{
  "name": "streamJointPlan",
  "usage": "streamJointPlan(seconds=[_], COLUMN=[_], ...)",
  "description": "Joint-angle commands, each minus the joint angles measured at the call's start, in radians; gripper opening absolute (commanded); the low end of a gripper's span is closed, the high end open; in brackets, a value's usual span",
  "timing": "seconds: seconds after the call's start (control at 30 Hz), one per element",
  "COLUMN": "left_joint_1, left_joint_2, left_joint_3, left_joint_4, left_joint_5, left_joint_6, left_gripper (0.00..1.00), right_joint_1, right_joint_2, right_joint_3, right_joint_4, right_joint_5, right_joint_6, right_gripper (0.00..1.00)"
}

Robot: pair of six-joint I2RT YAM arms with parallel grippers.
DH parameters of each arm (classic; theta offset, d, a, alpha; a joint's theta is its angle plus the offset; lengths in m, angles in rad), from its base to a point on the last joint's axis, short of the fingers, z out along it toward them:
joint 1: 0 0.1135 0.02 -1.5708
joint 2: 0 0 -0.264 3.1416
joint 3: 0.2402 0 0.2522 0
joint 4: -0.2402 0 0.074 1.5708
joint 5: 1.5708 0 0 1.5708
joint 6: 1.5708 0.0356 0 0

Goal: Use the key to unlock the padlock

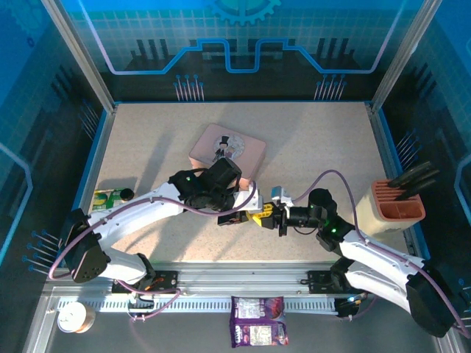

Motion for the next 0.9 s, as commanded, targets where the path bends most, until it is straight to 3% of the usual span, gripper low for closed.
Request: streamJointPlan(seconds=[0.0,0.27,0.47,0.7,0.87], left_joint_1=[-0.007,-0.007,-0.007,-0.007,-0.007], left_joint_2=[-0.036,-0.057,-0.058,-0.07,-0.092], left_joint_3=[0.009,0.0,0.001,-0.013,-0.032], left_joint_4=[0.006,0.032,0.036,0.051,0.109], left_joint_5=[0.028,0.028,0.029,0.034,-0.007], left_joint_6=[0.018,0.017,0.015,0.012,-0.002], left_gripper=[0.0,0.0,0.0,0.0,0.0], right_joint_1=[0.012,0.019,0.028,0.035,0.038], right_joint_2=[-0.006,-0.041,-0.036,-0.003,-0.027], right_joint_3=[0.022,0.015,0.012,0.029,0.028], right_joint_4=[-0.052,-0.095,-0.104,-0.099,-0.103], right_joint_5=[0.025,0.055,0.074,0.075,0.125], right_joint_6=[-0.03,-0.042,-0.044,-0.025,0.005], right_gripper=[0.08,0.03,0.11,0.0,0.0])
